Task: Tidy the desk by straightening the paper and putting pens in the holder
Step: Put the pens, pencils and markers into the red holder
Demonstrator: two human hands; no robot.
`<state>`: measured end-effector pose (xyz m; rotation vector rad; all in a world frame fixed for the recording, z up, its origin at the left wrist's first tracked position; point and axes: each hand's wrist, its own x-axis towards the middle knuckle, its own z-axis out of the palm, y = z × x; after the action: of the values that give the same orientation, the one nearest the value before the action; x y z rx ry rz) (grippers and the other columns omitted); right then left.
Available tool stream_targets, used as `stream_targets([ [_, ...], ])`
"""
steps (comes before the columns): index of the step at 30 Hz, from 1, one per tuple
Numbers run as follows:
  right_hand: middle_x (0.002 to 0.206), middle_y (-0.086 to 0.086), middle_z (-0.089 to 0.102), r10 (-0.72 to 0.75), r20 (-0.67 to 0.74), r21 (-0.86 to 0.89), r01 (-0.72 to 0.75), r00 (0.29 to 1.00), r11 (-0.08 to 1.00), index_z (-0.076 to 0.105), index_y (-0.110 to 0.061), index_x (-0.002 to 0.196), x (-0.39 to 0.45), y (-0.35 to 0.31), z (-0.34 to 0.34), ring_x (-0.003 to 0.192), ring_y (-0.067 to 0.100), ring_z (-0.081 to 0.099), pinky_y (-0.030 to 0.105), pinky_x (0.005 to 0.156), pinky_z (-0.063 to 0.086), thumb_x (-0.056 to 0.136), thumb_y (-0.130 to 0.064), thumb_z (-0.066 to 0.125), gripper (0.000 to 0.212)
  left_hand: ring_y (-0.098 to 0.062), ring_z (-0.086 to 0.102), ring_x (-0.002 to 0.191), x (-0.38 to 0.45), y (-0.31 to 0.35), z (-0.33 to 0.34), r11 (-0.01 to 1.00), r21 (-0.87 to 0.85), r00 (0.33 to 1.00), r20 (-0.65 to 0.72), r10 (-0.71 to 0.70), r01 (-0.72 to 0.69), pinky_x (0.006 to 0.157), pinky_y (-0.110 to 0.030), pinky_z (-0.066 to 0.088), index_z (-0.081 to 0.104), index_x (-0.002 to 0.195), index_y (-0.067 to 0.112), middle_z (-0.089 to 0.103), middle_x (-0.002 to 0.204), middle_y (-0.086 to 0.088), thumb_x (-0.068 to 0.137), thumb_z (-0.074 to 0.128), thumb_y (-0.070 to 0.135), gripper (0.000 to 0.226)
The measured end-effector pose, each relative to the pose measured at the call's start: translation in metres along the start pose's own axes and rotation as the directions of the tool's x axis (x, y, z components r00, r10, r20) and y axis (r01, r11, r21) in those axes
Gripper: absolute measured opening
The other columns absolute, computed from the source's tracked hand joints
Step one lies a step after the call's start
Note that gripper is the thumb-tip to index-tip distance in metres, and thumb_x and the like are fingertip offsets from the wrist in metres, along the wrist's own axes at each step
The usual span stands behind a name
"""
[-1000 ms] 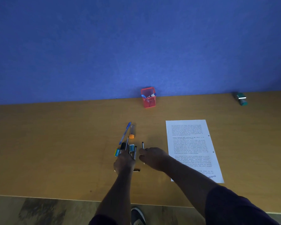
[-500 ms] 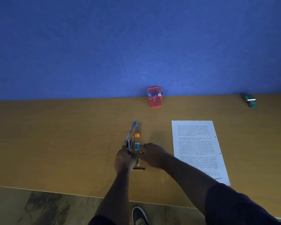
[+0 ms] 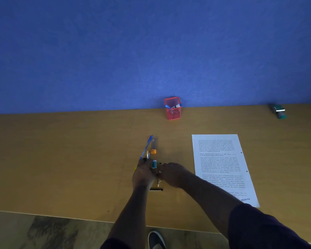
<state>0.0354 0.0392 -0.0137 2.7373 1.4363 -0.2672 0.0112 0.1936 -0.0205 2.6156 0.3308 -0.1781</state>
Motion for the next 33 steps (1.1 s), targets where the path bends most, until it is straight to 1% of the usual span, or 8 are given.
stream_targets([
  [6,0.117,0.017,0.055,-0.029,-0.001,-0.015,0.029,1.000,0.999,0.057,-0.007,0.125,0.001,0.003,0.001,0.094,0.035,0.061,0.042,0.072,0.052,0.098,-0.017,0.051,0.029,-0.025,0.059,0.117,0.013,0.003,0.003,0.993,0.114,0.998,0.065,-0.001,-0.006,0.087,-0.039,0.053,0.058,0.131,0.026,0.052,0.133,0.000,0.096,0.050,0.027,0.036],
  [12,0.110,0.017,0.059,0.063,-0.029,0.062,-0.061,0.998,0.996,0.054,-0.005,0.122,-0.005,0.015,0.004,0.092,0.035,0.062,0.044,0.076,0.052,0.096,-0.011,0.050,0.027,-0.027,0.062,0.107,0.019,0.004,0.006,0.993,0.120,1.000,0.021,0.004,-0.006,0.075,-0.036,0.049,0.061,0.121,0.024,0.055,0.127,0.001,0.095,0.049,0.025,0.028],
  [15,0.107,0.014,0.060,0.096,-0.073,0.108,-0.088,0.993,0.990,0.051,-0.009,0.122,-0.007,0.026,0.001,0.093,0.033,0.063,0.041,0.073,0.051,0.092,-0.010,0.054,0.031,-0.028,0.064,0.102,0.024,0.005,0.006,0.993,0.114,1.000,0.004,0.016,-0.016,0.073,-0.037,0.051,0.063,0.116,0.023,0.057,0.122,0.000,0.096,0.049,0.025,0.024],
  [18,0.110,0.011,0.059,0.136,-0.125,0.119,-0.121,0.983,0.986,0.051,-0.014,0.127,-0.006,0.040,-0.003,0.097,0.029,0.061,0.040,0.077,0.052,0.094,-0.012,0.051,0.033,-0.028,0.065,0.099,0.031,0.009,0.004,0.992,0.118,0.998,-0.035,0.046,-0.042,0.074,-0.039,0.054,0.063,0.116,0.021,0.059,0.119,-0.001,0.095,0.049,0.022,0.025],
  [23,0.092,0.008,0.062,0.143,-0.288,0.069,-0.128,0.947,0.989,0.068,-0.016,0.101,0.004,0.072,-0.021,0.080,0.027,0.066,0.037,0.066,0.056,0.092,-0.018,0.055,0.016,-0.032,0.064,0.102,0.056,0.031,-0.007,0.989,0.048,0.982,-0.125,0.143,-0.138,0.073,-0.040,0.052,0.058,0.129,0.024,0.060,0.122,-0.002,0.091,0.051,0.010,0.041],
  [26,0.103,0.012,0.058,0.229,-0.386,0.141,-0.188,0.894,0.972,0.065,-0.013,0.106,0.013,0.098,-0.037,0.076,0.029,0.064,0.038,0.064,0.056,0.099,-0.023,0.049,0.021,-0.033,0.063,0.102,0.080,0.050,-0.019,0.983,-0.005,0.969,-0.170,0.182,-0.185,0.075,-0.042,0.054,0.055,0.124,0.023,0.061,0.118,-0.005,0.090,0.050,0.008,0.037],
  [30,0.114,0.013,0.061,0.494,-0.472,0.431,-0.298,0.730,0.852,0.064,-0.011,0.112,0.027,0.135,-0.068,0.084,0.034,0.065,0.039,0.066,0.054,0.097,-0.026,0.054,0.023,-0.034,0.063,0.092,0.115,0.082,-0.039,0.974,-0.058,0.943,-0.268,0.196,-0.219,0.068,-0.043,0.056,0.040,0.130,0.029,0.065,0.105,-0.009,0.092,0.047,0.008,0.044],
  [33,0.102,0.013,0.067,0.632,-0.469,0.637,-0.259,0.617,0.726,0.063,-0.009,0.105,0.036,0.161,-0.090,0.087,0.034,0.064,0.037,0.069,0.051,0.091,-0.018,0.062,0.017,-0.033,0.062,0.087,0.141,0.108,-0.052,0.963,-0.128,0.931,-0.314,0.186,-0.236,0.066,-0.041,0.054,0.034,0.137,0.029,0.065,0.093,-0.011,0.090,0.048,0.005,0.054],
])
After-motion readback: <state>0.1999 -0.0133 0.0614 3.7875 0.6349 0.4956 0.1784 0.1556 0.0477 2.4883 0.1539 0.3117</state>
